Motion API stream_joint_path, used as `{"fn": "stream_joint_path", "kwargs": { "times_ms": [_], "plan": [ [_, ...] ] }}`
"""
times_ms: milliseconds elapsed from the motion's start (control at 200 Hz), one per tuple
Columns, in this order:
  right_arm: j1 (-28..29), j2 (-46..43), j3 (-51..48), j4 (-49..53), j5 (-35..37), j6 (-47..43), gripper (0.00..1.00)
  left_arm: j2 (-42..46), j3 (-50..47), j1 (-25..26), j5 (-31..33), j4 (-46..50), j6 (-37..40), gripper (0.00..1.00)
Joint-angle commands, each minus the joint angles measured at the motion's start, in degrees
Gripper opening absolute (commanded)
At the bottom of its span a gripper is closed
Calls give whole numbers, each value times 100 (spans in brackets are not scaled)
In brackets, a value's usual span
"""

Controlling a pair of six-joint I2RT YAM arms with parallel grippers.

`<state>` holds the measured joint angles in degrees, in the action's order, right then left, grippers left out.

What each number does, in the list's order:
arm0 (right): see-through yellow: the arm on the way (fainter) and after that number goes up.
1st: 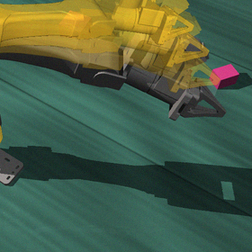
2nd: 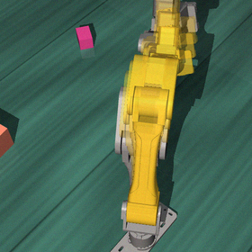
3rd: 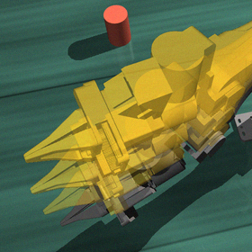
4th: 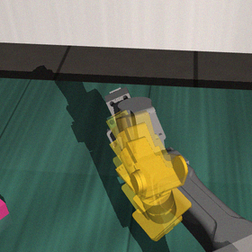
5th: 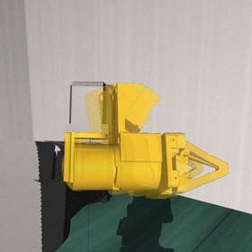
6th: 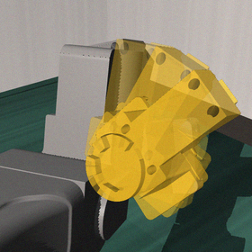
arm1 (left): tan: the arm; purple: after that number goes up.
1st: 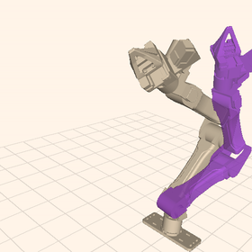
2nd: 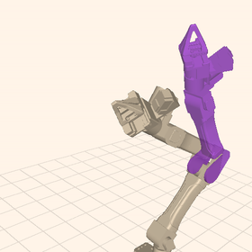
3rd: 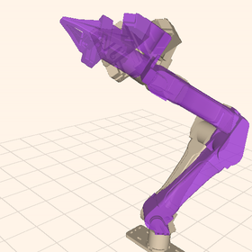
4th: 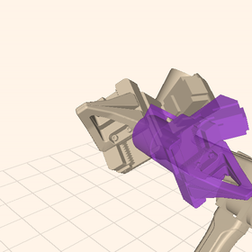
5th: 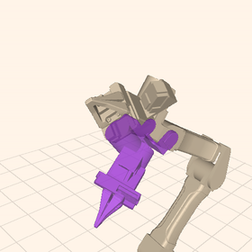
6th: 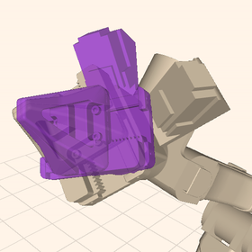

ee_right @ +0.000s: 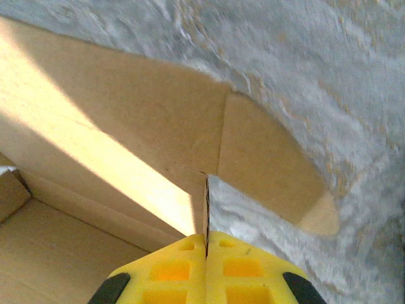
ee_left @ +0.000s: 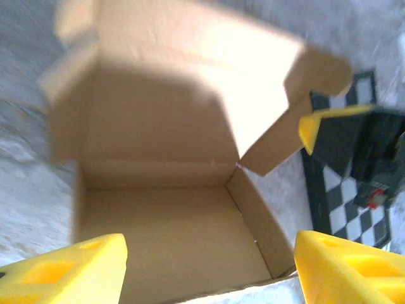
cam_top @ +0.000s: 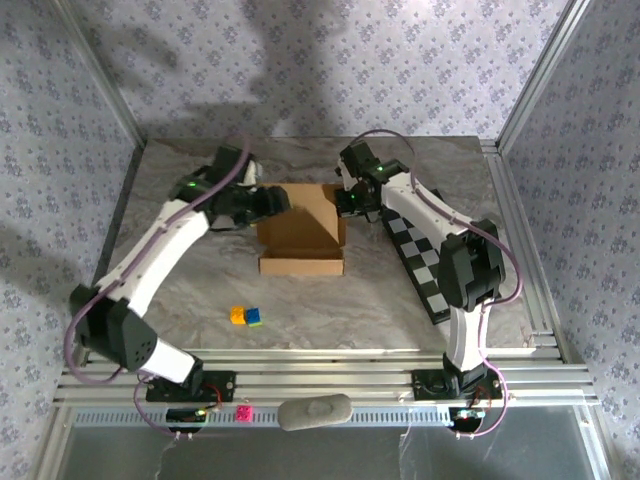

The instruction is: Fold the paper box

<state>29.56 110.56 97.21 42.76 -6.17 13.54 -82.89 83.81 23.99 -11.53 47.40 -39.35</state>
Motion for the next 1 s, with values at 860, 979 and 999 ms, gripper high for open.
{"fn": "stream_joint_path", "kwargs": {
  "times_ms": [860, 979, 999],
  "plan": [
    [399, -1348, -2839, -4390, 213, -2002, 1, -1396, -58, -2156, -952, -1651, -2695, 76],
    [409, -1328, -2822, -4391, 183, -2012, 1, -1962, 400, -2138, -1202, -1516, -2728, 73],
    [407, -1319, -2815, -4381, 177, -2013, 0, -2038, 452, -2130, -1285, -1497, -2750, 73]
  ]
}}
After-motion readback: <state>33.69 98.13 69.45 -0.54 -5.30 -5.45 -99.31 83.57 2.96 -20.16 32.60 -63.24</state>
